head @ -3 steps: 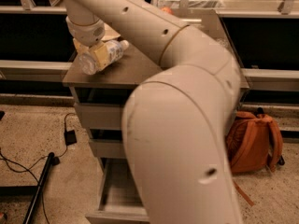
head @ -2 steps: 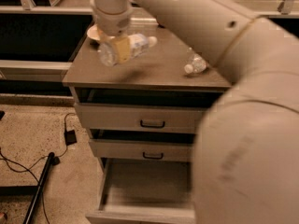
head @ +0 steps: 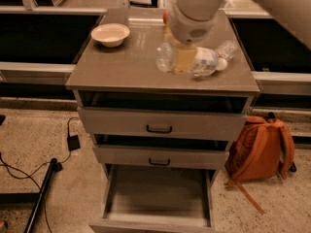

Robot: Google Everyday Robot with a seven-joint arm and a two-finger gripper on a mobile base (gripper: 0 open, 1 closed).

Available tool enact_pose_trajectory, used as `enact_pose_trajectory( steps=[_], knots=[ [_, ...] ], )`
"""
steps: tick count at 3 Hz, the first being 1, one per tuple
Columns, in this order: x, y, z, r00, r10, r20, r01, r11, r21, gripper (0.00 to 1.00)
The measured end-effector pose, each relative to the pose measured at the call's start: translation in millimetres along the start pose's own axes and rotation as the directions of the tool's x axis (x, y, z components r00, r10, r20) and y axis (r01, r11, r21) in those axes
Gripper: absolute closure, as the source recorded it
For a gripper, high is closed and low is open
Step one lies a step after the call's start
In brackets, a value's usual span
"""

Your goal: Place blue plastic bottle into bottom drawer

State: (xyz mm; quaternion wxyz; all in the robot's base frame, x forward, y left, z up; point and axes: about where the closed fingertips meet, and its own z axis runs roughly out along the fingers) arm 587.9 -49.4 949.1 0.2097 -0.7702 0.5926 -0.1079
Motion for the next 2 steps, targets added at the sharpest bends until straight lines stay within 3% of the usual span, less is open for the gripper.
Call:
enact_pose_trajectory(
  steps=[1,2],
  knots=[
    [66,39,17,0.974,0.221,-0.045,-0.224,0.9729,-0.059,1.00],
    [107,88,73,0.928,0.372,-0.021,-0.370,0.9130,-0.173,1.00]
  ],
)
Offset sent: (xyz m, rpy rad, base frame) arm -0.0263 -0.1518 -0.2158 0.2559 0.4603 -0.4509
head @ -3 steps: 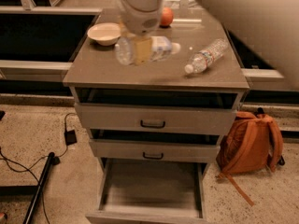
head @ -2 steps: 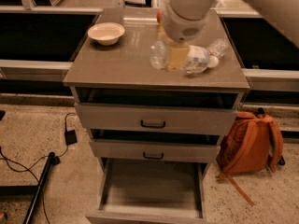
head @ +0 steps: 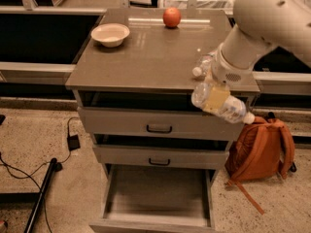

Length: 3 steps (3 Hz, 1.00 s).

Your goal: Place blue plastic bottle into bottom drawer

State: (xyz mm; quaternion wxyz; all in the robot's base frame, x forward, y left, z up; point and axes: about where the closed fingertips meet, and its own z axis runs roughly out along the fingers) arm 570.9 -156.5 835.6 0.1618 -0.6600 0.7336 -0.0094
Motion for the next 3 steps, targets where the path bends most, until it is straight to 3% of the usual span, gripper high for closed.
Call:
enact_pose_trajectory(
  steps=[1,2,3],
  knots=[
    [34,24,49,0.995,0.075,0.062,-0.071,0.9953,-0.066,1.00],
    [36,44,75,0.996,-0.032,0.084,0.034,0.9991,-0.025,1.00],
    [27,48,89,0.986,-0.140,0.090,0.140,0.9901,0.004,1.00]
  ],
)
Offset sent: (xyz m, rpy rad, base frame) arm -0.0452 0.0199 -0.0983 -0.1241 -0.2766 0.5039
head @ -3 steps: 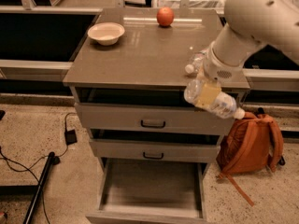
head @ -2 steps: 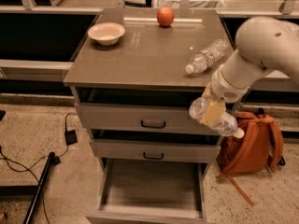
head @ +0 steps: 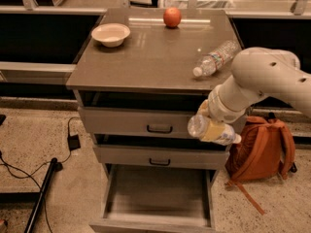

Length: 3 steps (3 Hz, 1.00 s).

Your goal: Place blue plastic bottle into bottom drawer

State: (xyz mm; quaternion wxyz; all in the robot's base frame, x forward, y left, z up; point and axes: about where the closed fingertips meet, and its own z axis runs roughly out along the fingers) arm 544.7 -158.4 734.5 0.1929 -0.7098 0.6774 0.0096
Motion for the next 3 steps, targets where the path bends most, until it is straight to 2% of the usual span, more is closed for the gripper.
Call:
enact_pose_trajectory(
  steps=[1,2,3],
  knots=[
    [4,-2,28,0.999,0.032,-0.026,-0.033,0.9993,-0.016,1.00],
    [23,36,98,0.993,0.108,0.040,-0.105,0.9917,-0.074,1.00],
    [77,58,139,0.962,0.227,0.151,-0.230,0.9733,0.000,1.00]
  ],
)
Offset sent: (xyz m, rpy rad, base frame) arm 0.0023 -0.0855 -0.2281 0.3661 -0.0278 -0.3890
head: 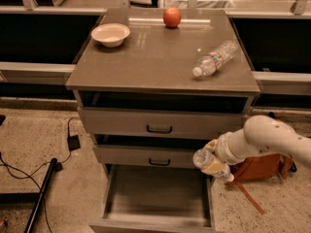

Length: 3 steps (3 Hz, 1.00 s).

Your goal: Place blue plastic bottle into bottom drawer

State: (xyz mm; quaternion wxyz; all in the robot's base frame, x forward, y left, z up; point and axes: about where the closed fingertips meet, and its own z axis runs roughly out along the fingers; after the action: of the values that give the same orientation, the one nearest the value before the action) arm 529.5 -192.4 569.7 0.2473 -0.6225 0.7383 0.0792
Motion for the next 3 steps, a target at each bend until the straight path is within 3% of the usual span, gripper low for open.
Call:
enact_pose_trajectory(
  steps=[1,2,3],
  knots=[
    [28,-8,6,0.993,0.000,0.120,-0.012,0.9951,0.098,1.00],
    [38,-3,6,0.991,-0.059,0.120,0.045,0.9928,0.111,1.00],
    [32,1,37,0.982,-0.007,0.191,0.002,0.9996,0.027,1.00]
  ],
)
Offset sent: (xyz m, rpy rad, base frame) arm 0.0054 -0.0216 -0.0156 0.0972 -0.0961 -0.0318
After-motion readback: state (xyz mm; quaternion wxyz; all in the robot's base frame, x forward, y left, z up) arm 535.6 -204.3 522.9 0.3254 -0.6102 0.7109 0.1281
